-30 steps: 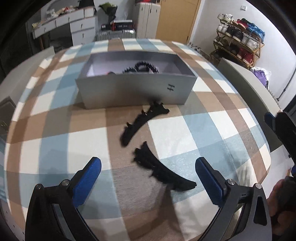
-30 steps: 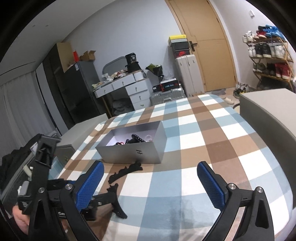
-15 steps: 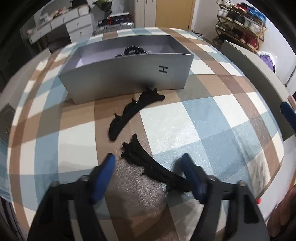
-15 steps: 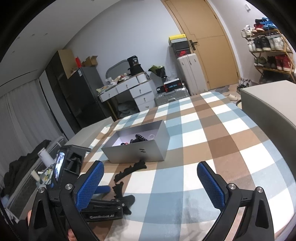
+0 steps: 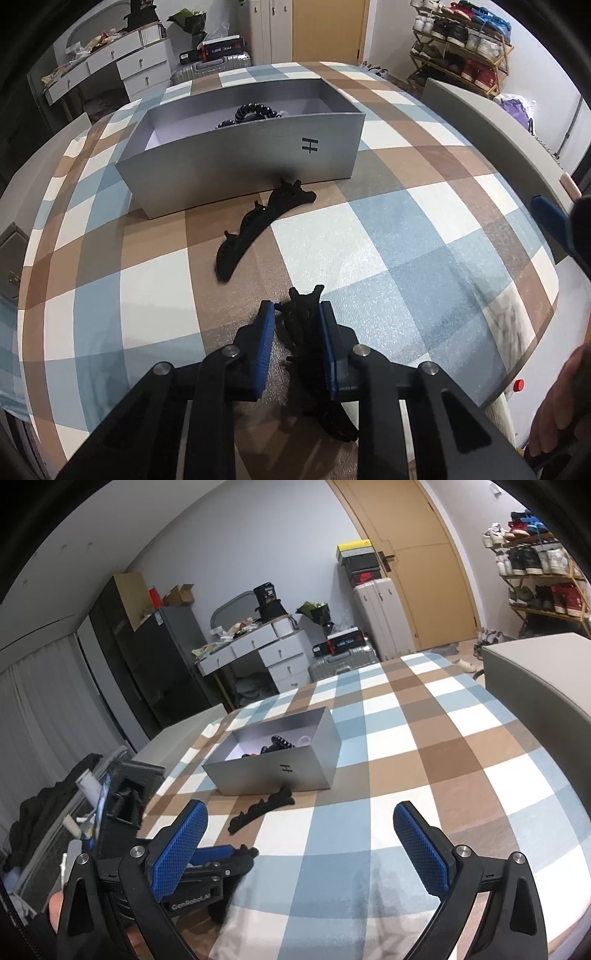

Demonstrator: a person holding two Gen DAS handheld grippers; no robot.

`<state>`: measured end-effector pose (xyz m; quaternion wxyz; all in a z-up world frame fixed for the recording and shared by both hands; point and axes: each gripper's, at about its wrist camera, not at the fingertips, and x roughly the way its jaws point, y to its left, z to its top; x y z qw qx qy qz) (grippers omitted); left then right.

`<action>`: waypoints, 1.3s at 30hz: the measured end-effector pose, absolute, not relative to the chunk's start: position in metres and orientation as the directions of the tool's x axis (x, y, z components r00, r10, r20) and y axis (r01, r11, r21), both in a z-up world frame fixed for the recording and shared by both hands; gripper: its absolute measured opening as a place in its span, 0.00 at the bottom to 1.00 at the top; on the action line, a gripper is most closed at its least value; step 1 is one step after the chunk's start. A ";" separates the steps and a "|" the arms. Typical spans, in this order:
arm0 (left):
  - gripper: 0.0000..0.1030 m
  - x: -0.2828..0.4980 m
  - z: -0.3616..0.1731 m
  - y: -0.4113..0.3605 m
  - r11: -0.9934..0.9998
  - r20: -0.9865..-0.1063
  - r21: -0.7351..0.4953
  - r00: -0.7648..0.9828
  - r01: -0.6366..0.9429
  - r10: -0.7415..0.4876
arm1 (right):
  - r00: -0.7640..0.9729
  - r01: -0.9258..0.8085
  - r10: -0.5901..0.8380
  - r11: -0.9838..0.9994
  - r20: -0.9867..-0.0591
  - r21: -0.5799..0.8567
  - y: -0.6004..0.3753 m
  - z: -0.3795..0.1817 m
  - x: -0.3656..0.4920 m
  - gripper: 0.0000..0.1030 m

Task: Organize jewelry
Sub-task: 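Grasp a long black claw clip with the left tool, then grasp the last black claw clip with the right tool while the left tool holds its clip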

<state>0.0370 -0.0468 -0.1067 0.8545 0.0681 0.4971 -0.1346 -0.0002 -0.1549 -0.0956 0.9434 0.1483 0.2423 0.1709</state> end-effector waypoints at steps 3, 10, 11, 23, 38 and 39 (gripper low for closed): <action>0.17 0.037 -0.104 -0.044 0.954 -0.860 -0.032 0.478 0.298 -0.178 | 0.817 -0.252 0.398 0.897 -0.417 0.362 -0.152 -0.097 0.002 0.99; 0.18 0.036 -0.093 -0.018 0.959 -0.837 -0.088 0.502 0.269 -0.218 | 0.787 -0.265 0.403 0.905 -0.467 0.334 -0.140 -0.099 0.016 0.99; 0.18 0.036 -0.090 -0.012 0.962 -0.831 -0.094 0.512 0.258 -0.218 | 0.780 -0.267 0.405 0.905 -0.476 0.332 -0.138 -0.100 0.020 0.99; 0.18 0.044 -0.083 0.040 0.974 -0.783 -0.142 0.583 0.175 -0.219 | 0.595 -0.337 0.522 0.852 -0.611 0.401 -0.076 -0.122 0.083 0.93; 0.18 0.053 -0.096 0.082 0.975 -0.781 -0.177 0.583 0.137 -0.224 | 0.595 -0.279 0.382 0.923 -0.707 0.265 -0.029 -0.142 0.119 0.72; 0.18 0.053 -0.096 0.084 0.975 -0.781 -0.175 0.584 0.137 -0.222 | 0.596 -0.286 0.359 0.931 -0.718 0.228 -0.024 -0.142 0.119 0.70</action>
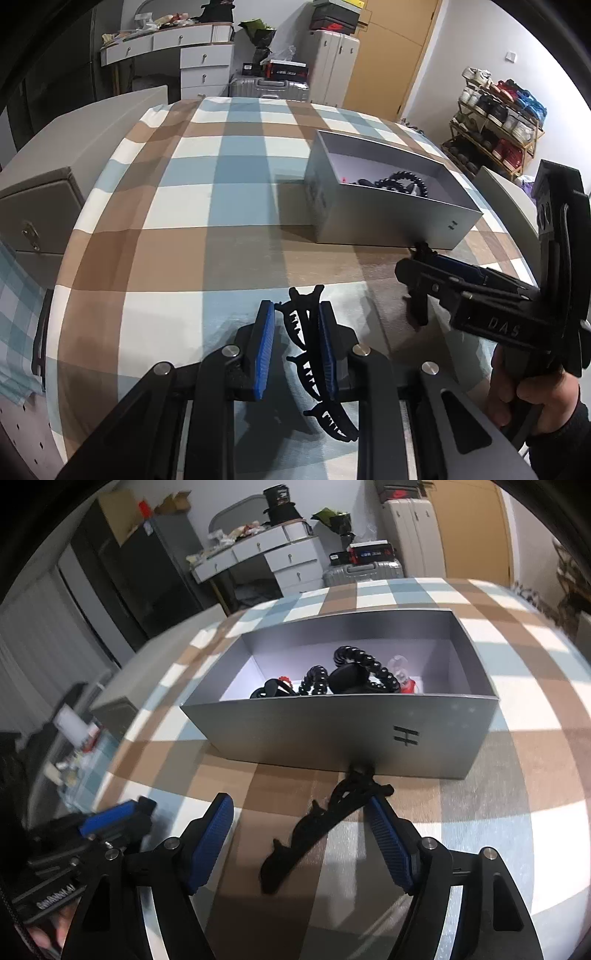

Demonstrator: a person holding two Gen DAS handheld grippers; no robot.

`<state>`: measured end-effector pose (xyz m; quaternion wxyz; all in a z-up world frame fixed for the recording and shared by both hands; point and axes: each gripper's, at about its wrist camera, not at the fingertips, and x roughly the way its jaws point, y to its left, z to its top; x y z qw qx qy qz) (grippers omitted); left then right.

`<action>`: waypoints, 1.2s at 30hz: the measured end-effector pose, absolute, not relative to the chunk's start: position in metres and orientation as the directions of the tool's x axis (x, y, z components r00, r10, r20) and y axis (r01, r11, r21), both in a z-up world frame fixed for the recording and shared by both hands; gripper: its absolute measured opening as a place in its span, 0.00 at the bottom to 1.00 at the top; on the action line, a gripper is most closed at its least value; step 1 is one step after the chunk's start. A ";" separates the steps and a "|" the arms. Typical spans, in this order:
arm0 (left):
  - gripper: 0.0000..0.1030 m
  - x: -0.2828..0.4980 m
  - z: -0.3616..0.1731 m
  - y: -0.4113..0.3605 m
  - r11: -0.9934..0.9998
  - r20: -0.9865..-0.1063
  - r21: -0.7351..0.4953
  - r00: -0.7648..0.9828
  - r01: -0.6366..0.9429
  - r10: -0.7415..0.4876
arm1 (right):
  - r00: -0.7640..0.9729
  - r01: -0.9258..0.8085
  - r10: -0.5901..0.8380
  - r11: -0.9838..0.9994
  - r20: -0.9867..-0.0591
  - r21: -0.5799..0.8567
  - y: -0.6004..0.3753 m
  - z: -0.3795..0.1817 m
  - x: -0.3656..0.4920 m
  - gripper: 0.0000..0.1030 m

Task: Organize jewelry
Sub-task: 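Grasp the last black claw clip with the right tool while the left tool holds its clip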

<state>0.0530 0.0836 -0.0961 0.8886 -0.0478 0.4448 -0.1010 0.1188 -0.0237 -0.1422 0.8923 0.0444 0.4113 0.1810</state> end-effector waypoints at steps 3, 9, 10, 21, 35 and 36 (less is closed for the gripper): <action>0.18 0.052 -0.096 0.088 0.978 -0.783 -0.161 0.587 0.133 -0.209 | 0.614 -0.293 0.302 0.945 -0.729 0.145 -0.016 -0.143 0.117 0.54; 0.18 0.047 -0.095 0.092 0.979 -0.783 -0.160 0.587 0.128 -0.205 | 0.613 -0.302 0.310 0.942 -0.727 0.146 -0.017 -0.144 0.117 0.28; 0.18 0.047 -0.095 0.092 0.978 -0.782 -0.161 0.588 0.130 -0.207 | 0.613 -0.307 0.309 0.941 -0.727 0.142 -0.016 -0.144 0.116 0.26; 0.18 0.042 -0.086 0.088 0.979 -0.773 -0.147 0.601 0.140 -0.202 | 0.634 -0.341 0.338 0.930 -0.695 0.140 -0.020 -0.135 0.096 0.17; 0.18 0.059 -0.064 0.066 0.982 -0.754 -0.102 0.632 0.159 -0.181 | 0.760 -0.369 0.413 0.910 -0.502 0.190 -0.058 -0.093 0.061 0.18; 0.18 0.061 -0.062 0.063 0.981 -0.751 -0.099 0.635 0.164 -0.182 | 0.767 -0.370 0.417 0.909 -0.488 0.193 -0.061 -0.089 0.061 0.18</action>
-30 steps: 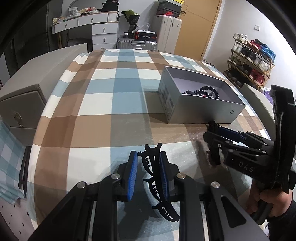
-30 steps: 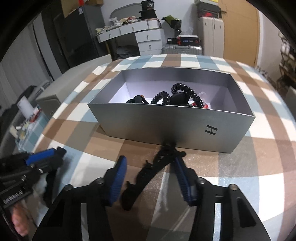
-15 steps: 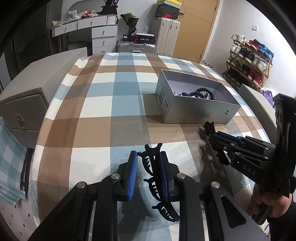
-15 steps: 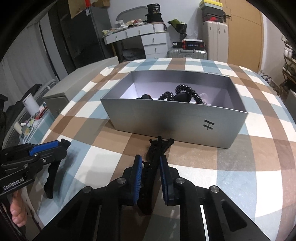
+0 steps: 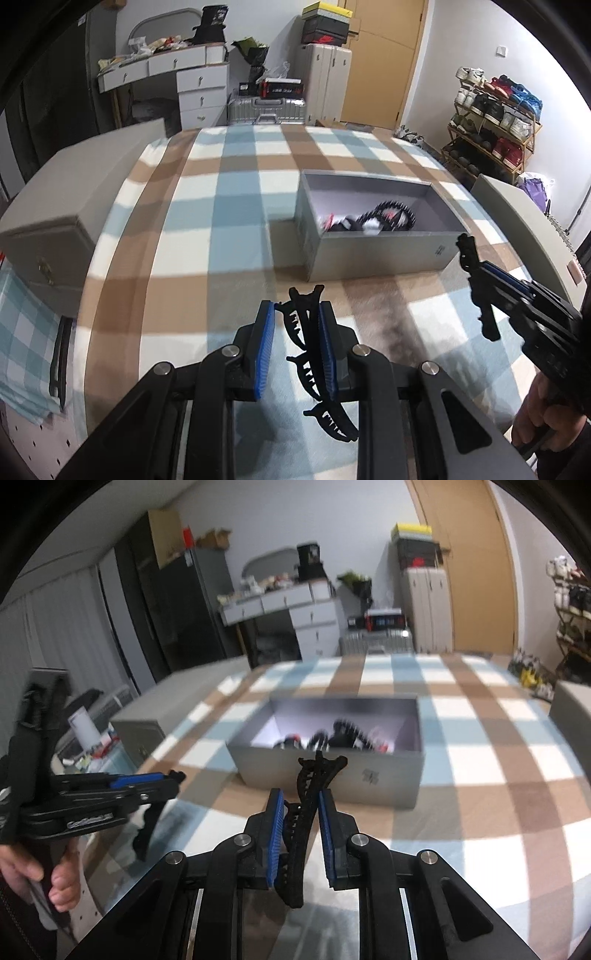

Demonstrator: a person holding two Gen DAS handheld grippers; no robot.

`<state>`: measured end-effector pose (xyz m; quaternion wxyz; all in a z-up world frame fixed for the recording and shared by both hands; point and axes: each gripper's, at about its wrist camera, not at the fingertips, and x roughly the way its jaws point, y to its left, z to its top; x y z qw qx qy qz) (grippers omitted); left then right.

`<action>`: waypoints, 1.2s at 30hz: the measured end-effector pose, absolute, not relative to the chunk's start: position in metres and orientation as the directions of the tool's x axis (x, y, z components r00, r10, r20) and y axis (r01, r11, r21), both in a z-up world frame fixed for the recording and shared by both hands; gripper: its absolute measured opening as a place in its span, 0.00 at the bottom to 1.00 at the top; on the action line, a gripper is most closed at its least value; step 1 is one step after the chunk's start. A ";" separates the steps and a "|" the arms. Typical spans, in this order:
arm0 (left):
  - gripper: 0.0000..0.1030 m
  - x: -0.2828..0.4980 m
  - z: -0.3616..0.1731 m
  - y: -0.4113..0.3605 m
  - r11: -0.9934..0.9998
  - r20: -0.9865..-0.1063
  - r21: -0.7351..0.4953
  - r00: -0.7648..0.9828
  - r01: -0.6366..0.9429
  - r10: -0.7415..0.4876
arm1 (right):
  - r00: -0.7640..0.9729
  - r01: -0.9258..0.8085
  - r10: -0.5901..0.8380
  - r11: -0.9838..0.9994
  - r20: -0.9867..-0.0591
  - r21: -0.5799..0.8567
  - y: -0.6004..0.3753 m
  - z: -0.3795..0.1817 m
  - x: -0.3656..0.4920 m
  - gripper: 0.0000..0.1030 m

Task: Organize jewelry
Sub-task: 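Grasp the last black claw clip with the right tool while the left tool holds its clip, then carry both claw clips over the grey box with both tools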

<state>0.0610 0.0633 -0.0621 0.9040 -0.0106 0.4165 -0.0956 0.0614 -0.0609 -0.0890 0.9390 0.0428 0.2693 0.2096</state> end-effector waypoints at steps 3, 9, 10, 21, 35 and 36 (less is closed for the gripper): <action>0.18 0.073 -0.052 0.052 0.973 -0.737 -0.116 0.639 0.199 -0.219 | 0.773 -0.377 0.430 0.903 -0.466 0.207 -0.068 -0.080 0.068 0.18; 0.18 0.097 -0.038 0.030 0.958 -0.706 -0.135 0.653 0.254 -0.272 | 0.781 -0.404 0.449 0.893 -0.435 0.197 -0.082 -0.062 0.089 0.18; 0.18 0.101 -0.037 0.029 0.953 -0.704 -0.149 0.649 0.264 -0.290 | 0.781 -0.414 0.456 0.890 -0.427 0.192 -0.083 -0.058 0.095 0.18; 0.18 0.147 -0.043 0.012 0.923 -0.694 -0.283 0.609 0.262 -0.385 | 0.756 -0.486 0.518 0.854 -0.400 0.189 -0.083 -0.048 0.140 0.18; 0.18 0.166 -0.050 0.011 0.935 -0.681 -0.296 0.644 0.194 -0.349 | 0.678 -0.477 0.539 0.840 -0.500 0.258 -0.084 -0.079 0.179 0.18; 0.18 0.166 -0.049 0.011 0.937 -0.675 -0.296 0.654 0.185 -0.342 | 0.676 -0.476 0.539 0.840 -0.503 0.262 -0.084 -0.080 0.180 0.18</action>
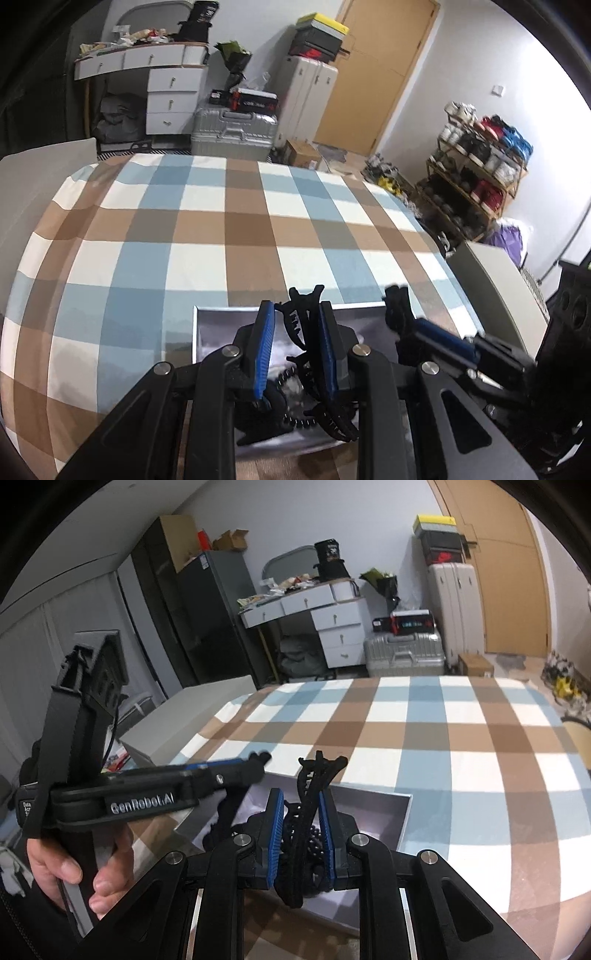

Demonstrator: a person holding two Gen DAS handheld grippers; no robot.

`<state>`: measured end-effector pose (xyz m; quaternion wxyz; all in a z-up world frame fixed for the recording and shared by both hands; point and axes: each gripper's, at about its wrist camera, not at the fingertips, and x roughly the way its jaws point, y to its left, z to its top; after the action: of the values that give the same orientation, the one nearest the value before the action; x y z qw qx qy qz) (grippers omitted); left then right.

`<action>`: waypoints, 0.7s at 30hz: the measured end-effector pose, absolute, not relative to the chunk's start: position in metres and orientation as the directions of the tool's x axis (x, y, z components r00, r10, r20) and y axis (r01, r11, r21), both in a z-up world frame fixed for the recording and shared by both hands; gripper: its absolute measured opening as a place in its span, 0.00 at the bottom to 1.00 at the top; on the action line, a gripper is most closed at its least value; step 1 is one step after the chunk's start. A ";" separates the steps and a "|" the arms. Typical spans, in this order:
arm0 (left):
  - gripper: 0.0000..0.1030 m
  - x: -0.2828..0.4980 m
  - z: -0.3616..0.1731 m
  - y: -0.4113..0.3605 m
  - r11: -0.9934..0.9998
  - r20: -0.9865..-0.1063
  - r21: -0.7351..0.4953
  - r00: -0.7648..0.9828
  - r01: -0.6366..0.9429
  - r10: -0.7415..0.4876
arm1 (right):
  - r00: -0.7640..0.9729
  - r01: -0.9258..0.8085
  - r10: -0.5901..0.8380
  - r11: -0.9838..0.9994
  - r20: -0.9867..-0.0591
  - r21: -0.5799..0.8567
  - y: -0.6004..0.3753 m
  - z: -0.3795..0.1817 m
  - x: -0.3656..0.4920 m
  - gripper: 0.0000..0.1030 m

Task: Organize jewelry
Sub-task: 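Carry both claw clips over the grey box with both tools, then open both tools to drop the claw clips into the box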

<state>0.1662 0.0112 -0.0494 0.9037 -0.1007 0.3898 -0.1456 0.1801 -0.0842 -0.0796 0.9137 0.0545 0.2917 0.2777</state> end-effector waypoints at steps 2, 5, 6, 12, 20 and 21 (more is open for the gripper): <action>0.18 0.168 -0.050 0.012 0.937 -0.666 -0.298 0.664 0.180 -0.340 | 0.673 -0.475 0.541 0.839 -0.504 0.266 -0.085 -0.081 0.181 0.18; 0.18 0.170 -0.053 0.009 0.938 -0.662 -0.295 0.669 0.183 -0.339 | 0.671 -0.476 0.541 0.839 -0.507 0.265 -0.084 -0.082 0.181 0.18; 0.18 0.171 -0.054 0.008 0.937 -0.660 -0.293 0.670 0.187 -0.340 | 0.670 -0.475 0.541 0.839 -0.508 0.266 -0.084 -0.082 0.181 0.18; 0.18 0.171 -0.057 0.011 0.928 -0.644 -0.319 0.674 0.193 -0.361 | 0.670 -0.470 0.529 0.845 -0.520 0.255 -0.081 -0.084 0.184 0.18; 0.43 0.163 -0.054 0.009 0.922 -0.638 -0.311 0.667 0.232 -0.384 | 0.687 -0.445 0.510 0.859 -0.518 0.255 -0.087 -0.084 0.181 0.21; 0.43 0.162 -0.053 0.009 0.922 -0.635 -0.309 0.670 0.235 -0.384 | 0.691 -0.440 0.508 0.860 -0.515 0.259 -0.089 -0.084 0.180 0.22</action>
<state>0.1616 0.0092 -0.0528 0.9083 -0.1012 0.3686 -0.1701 0.1800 -0.0887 -0.0841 0.9176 0.0575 0.2966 0.2583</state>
